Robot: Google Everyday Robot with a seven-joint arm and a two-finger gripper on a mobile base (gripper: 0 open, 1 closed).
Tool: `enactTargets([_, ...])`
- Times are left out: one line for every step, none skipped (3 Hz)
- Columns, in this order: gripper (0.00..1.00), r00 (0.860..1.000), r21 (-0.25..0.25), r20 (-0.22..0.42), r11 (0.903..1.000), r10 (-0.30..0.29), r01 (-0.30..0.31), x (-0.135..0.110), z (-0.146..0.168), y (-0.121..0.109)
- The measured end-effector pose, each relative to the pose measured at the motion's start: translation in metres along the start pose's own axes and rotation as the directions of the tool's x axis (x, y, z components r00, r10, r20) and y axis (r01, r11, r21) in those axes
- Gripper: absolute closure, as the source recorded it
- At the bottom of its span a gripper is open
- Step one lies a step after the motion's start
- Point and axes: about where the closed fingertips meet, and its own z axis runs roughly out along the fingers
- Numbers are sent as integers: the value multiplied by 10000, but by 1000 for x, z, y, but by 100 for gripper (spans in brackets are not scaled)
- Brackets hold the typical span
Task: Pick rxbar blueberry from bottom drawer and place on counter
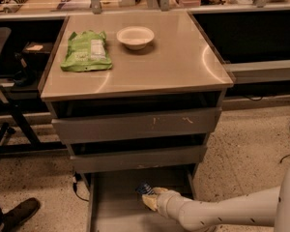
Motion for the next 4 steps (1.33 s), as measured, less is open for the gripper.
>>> enactTargets([100, 9996, 77, 215, 9998, -180, 178, -18, -10, 2])
enactTargets([100, 9976, 342, 626, 9990, -306, 285, -52, -40, 7])
enactTargets([100, 9926, 770, 1080, 9959, -556, 474, -88, -77, 7])
enactTargets([100, 9863, 1360, 1337, 9876, -971, 788, -124, -116, 8])
